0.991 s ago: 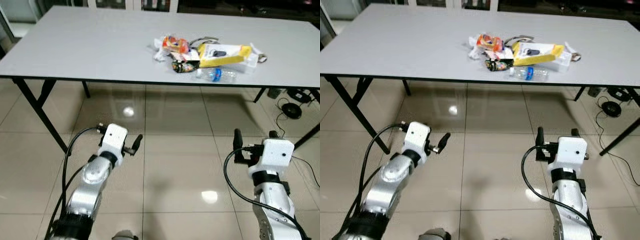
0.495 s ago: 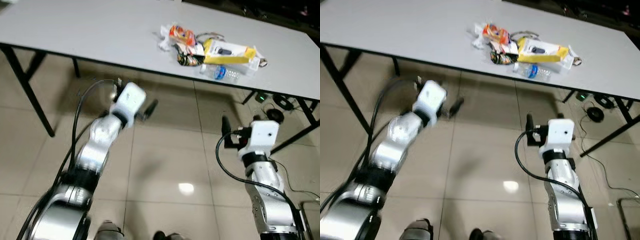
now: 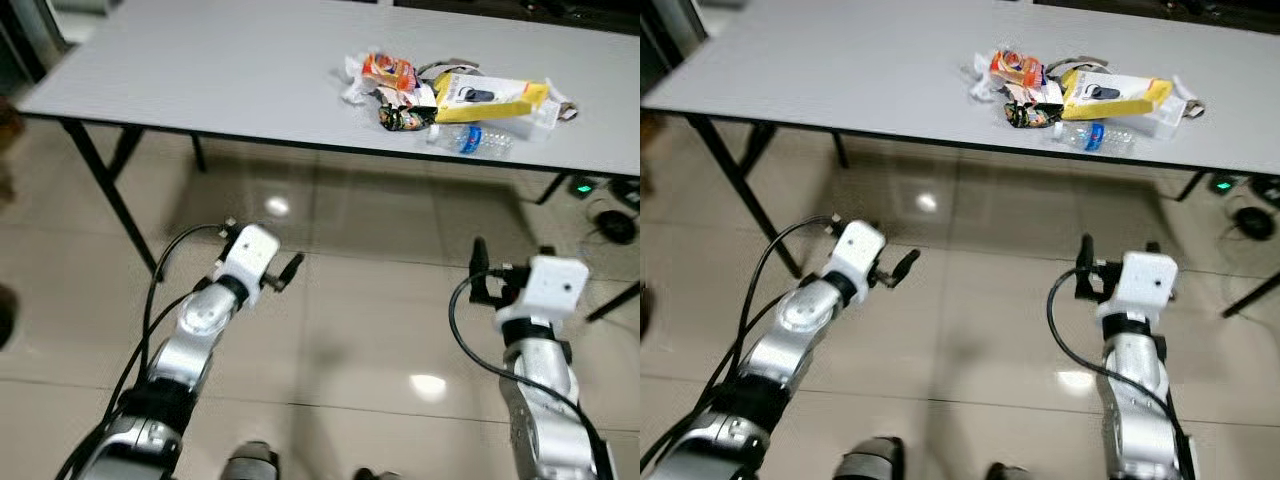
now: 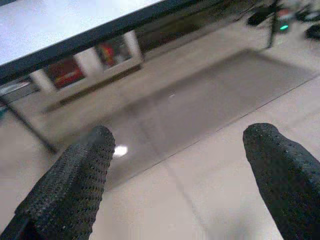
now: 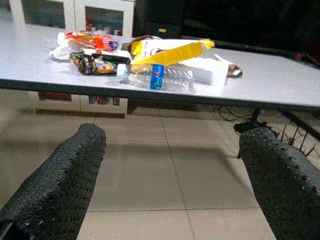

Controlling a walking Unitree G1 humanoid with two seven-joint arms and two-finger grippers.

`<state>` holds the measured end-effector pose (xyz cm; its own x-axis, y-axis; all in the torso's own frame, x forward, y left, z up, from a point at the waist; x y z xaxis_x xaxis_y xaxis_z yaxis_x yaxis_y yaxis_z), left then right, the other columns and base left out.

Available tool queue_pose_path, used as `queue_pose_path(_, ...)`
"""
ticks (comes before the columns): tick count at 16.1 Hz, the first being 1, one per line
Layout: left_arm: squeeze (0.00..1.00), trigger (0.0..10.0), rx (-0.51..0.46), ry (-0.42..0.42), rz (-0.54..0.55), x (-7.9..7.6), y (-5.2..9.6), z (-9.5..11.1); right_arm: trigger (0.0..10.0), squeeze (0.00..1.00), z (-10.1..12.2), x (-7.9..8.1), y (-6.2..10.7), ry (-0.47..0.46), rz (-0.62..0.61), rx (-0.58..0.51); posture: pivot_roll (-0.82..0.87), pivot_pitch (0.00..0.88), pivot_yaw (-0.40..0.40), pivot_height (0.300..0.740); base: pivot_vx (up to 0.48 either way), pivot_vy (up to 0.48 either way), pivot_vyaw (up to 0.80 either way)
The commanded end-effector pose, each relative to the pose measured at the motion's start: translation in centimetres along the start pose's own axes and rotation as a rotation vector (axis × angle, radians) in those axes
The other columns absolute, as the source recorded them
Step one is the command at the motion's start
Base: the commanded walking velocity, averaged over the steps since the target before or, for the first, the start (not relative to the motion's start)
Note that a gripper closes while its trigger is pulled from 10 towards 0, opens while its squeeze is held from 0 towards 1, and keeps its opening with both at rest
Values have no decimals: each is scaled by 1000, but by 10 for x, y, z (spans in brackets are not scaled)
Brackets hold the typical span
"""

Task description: Picking trash to rubbish bin

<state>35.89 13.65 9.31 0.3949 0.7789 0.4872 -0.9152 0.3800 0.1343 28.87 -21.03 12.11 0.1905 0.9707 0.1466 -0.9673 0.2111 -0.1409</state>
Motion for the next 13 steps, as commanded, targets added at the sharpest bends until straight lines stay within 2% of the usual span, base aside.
queue_pose_path(1, 0, 10000, 20, 17, 41, 7, 5, -5, 10000, 0, 9, -6, 3, 2, -32, -41, 243, 108, 9, 740, 0, 0, 0)
queue_pose_path(3, 0, 10000, 47, 19, 17, -3, 19, -19, 10000, 0, 4, -12, 16, -2, -66, -31, 232, 88, 25, 740, 0, 0, 0)
queue_pose_path(4, 0, 10000, 46, 25, 3, -8, 21, -21, 10000, 0, 2, -12, 19, -8, -76, -27, 231, 84, 39, 740, 0, 0, 0)
queue_pose_path(7, 0, 10000, 43, 38, -90, -19, 18, -14, 10000, 0, 4, -1, 17, -33, -63, -41, 208, 90, 64, 740, 0, 0, 0)
queue_pose_path(8, 0, 10000, 92, 59, -110, -22, 19, -20, 10000, 0, 3, 0, 20, -37, -59, -32, 205, 81, 63, 740, 0, 0, 0)
queue_pose_path(10, 0, 10000, 185, 72, -127, -23, 25, -32, 10000, 0, 6, 8, 30, -30, 8, -8, 188, 84, 45, 740, 0, 0, 0)
queue_pose_path(13, 0, 10000, 208, 89, -100, -24, 31, -40, 10000, 0, 3, 4, 48, -31, 11, 33, 184, 84, 16, 740, 0, 0, 0)
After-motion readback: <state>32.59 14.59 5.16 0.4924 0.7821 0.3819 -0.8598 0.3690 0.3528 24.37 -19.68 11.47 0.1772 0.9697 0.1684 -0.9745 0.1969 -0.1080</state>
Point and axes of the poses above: a point about 5 cm out from each wrist's last joint towards the gripper, its own y axis pointing back from the gripper into the wrist, its own z axis along the axis of the wrist's last joint, x = y × z, the point moved 3 cm from there along -y, pointing out of the wrist towards the gripper, and after that the axes turned 10 degrees about -y, right-handed, at the moved point
